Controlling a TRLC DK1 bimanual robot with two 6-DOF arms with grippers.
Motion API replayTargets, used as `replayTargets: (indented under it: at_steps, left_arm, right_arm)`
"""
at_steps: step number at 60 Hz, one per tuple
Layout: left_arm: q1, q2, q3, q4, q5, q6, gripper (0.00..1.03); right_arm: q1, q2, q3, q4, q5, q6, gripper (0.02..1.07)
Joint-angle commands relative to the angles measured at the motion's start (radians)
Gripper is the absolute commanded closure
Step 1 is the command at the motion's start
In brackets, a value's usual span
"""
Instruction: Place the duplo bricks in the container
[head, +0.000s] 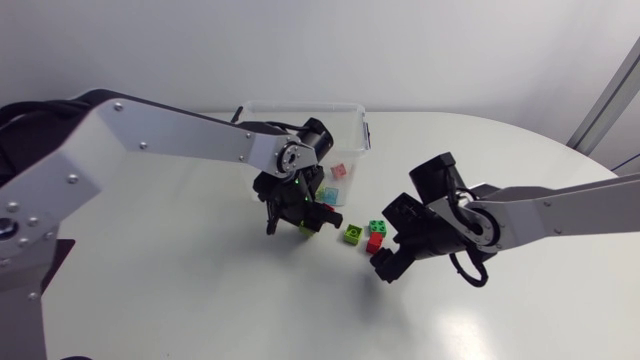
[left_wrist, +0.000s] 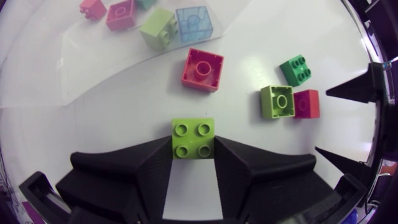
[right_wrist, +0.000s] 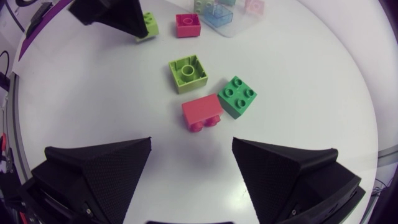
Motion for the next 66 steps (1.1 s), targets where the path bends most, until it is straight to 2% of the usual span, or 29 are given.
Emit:
replayTargets:
  at_steps: [1, 13, 28, 46, 55, 66]
  left_arm:
    - [-0.009, -0.113, -0.031, -0.002, -0.001, -0.015, 0.89]
    - [0.011, -0.253, -0.033, -0.003, -0.004, 0.006, 0.89]
    - [0.095, -0.348, 0.027, 0.008, -0.017, 0.038, 0.89]
    - [0.180, -0.346, 0.053, 0.118, -0.017, 0.046, 0.89]
    - [0.198, -0.315, 0.082, 0.144, -0.017, 0.051, 0.89]
    - [0.214, -0.256, 0.140, 0.164, -0.024, 0.046, 0.89]
  right_arm:
    - [0.000, 0.046, 0.046, 0.021, -0.007, -0.036, 0.12]
    - [0.004, 0.135, 0.120, 0.021, -0.006, -0.057, 0.13]
    - [0.013, 0.175, 0.158, 0.016, -0.001, -0.074, 0.17]
    - [0.035, 0.169, 0.137, 0.012, 0.005, -0.071, 0.36]
    - [0.035, 0.159, 0.124, -0.004, 0.016, -0.070, 0.56]
    - [0.033, 0.150, 0.095, -0.004, 0.042, -0.071, 0.74]
